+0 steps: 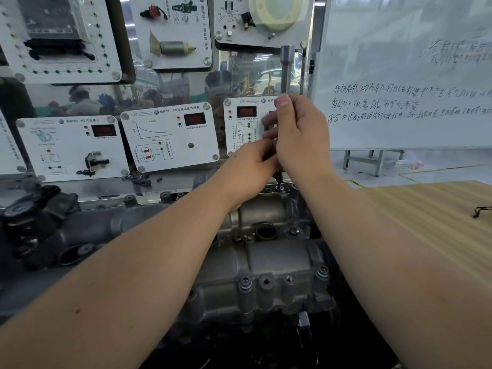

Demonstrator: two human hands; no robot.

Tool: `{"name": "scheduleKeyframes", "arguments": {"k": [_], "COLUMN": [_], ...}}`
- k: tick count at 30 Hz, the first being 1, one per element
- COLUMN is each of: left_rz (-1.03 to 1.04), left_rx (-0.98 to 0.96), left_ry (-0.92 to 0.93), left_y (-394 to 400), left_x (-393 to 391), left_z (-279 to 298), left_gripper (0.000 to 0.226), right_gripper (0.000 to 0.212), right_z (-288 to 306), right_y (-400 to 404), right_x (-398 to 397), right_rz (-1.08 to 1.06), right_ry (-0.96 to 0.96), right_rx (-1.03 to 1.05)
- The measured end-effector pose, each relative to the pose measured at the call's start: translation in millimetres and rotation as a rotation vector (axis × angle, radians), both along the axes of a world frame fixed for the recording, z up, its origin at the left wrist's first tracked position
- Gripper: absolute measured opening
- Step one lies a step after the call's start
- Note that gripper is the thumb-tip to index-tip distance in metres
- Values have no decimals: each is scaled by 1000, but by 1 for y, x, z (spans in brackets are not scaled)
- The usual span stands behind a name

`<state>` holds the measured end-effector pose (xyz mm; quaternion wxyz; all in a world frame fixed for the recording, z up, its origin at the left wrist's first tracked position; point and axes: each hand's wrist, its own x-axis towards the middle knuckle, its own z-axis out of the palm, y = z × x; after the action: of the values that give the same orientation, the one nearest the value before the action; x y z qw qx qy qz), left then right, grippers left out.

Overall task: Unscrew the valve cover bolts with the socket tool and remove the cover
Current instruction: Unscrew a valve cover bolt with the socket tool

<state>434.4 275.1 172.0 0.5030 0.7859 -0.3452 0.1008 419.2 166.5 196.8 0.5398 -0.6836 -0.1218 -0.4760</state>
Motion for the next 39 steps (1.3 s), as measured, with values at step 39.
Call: {"name": "scheduleKeyframes", "arguments": {"k": [39], "left_rz": [-9], "left_rx": [-27], "left_ry": [6], "left_y": [-1], "left_x": [1], "left_z": [-2], "left_gripper": [14], "right_gripper": [15], "right_z": [-3], "right_y": [-2], "right_x": [4], "right_rz": [28], "right_ry": [19], "right_rx": [1]}}
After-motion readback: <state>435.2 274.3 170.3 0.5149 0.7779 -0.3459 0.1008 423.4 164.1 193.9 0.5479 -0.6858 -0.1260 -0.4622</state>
